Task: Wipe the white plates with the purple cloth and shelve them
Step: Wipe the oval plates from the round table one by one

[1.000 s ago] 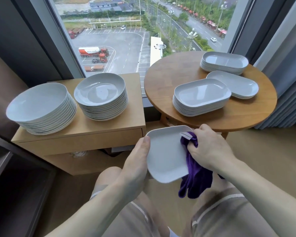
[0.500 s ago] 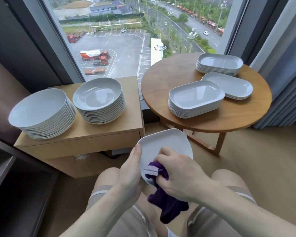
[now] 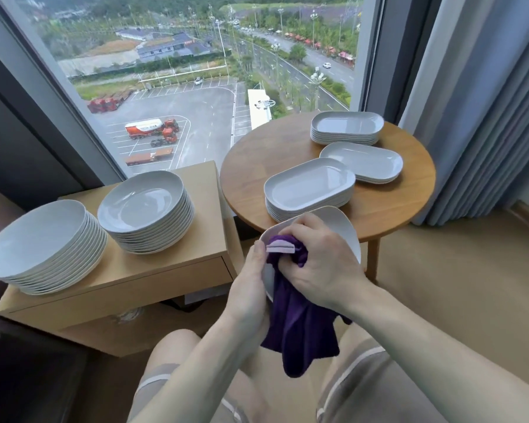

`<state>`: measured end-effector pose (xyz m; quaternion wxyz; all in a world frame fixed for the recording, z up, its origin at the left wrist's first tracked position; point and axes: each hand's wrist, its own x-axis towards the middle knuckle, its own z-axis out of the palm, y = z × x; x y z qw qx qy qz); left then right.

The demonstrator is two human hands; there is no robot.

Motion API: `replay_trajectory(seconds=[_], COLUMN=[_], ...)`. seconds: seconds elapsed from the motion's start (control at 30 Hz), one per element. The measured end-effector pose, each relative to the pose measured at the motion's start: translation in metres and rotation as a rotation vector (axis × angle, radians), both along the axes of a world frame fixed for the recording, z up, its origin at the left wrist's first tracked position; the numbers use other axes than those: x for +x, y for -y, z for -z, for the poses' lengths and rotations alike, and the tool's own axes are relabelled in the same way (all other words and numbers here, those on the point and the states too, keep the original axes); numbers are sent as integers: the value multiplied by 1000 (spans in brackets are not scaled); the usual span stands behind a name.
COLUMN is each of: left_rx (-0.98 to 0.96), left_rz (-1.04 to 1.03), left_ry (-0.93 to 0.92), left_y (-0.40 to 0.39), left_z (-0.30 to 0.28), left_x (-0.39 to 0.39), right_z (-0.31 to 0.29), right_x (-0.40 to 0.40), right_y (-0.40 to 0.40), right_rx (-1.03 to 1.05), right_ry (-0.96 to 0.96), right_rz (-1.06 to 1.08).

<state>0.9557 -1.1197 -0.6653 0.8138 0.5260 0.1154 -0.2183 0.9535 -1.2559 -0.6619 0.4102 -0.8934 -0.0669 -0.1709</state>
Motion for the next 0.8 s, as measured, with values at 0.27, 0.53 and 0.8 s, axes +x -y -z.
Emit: replay_trajectory(seconds=[0.27,0.53,0.8], left_rx=[146,198,263], left_rz=[-23,-182,-160], left_ry=[145,45,-10], left_y=[7,21,60], left_z=[-14,-35,-42], left_x=[37,99,158], right_z=[9,8,10], right_x=[33,37,38], right_y=[88,122,122], right_rx=[0,132,163], right_ry=[-129,-117,-128], right_rz=[397,577,583])
